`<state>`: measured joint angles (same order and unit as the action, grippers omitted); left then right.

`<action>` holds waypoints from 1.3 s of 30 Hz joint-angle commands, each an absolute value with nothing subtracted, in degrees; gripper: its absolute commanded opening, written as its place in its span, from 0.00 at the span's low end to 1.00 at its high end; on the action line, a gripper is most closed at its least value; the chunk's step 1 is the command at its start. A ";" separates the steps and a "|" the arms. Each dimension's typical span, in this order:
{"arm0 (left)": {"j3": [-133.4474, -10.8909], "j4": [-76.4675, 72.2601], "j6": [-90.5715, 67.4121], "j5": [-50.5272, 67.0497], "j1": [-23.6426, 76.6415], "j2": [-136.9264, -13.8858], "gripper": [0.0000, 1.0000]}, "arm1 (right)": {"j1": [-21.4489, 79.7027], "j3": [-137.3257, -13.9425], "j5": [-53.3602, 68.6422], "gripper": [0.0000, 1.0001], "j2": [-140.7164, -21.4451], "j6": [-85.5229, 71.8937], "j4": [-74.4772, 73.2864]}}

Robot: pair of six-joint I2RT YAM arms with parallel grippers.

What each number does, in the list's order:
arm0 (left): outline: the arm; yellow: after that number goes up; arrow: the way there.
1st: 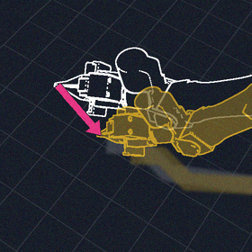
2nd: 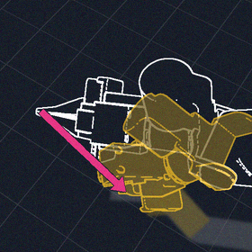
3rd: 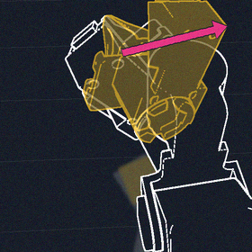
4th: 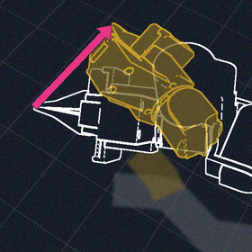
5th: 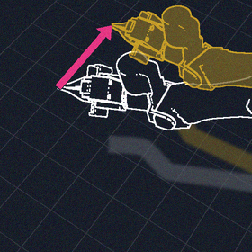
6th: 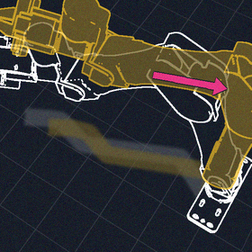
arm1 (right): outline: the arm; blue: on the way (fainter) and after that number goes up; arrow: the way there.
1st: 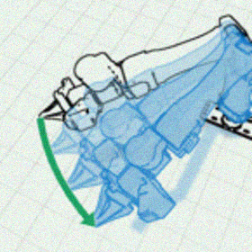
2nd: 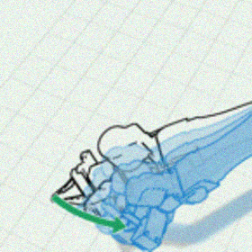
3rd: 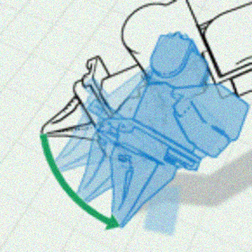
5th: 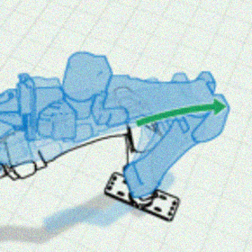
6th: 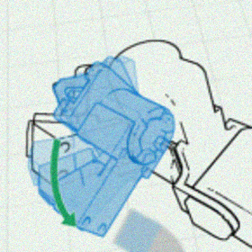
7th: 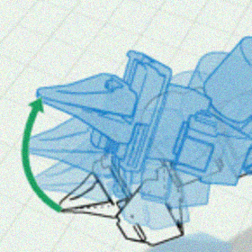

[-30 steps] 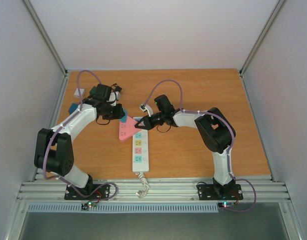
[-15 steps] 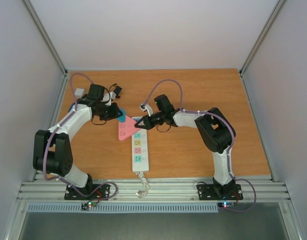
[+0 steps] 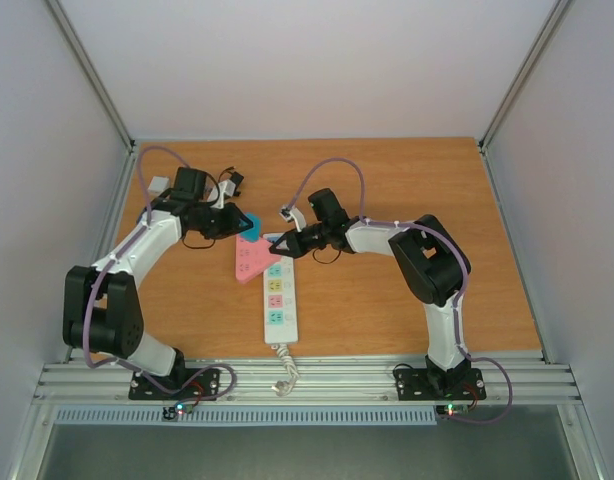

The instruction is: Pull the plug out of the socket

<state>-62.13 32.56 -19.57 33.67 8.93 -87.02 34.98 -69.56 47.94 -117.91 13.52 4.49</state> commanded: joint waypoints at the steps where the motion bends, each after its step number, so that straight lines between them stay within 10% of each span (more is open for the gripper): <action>1: -61.43 29.51 -19.72 37.55 8.70 -83.77 0.01 | 34.80 -66.20 37.04 0.03 -123.26 13.88 -7.56; 39: -54.06 29.20 9.38 65.21 8.78 -59.00 0.01 | 32.77 -63.17 67.08 0.68 -87.29 20.79 -12.74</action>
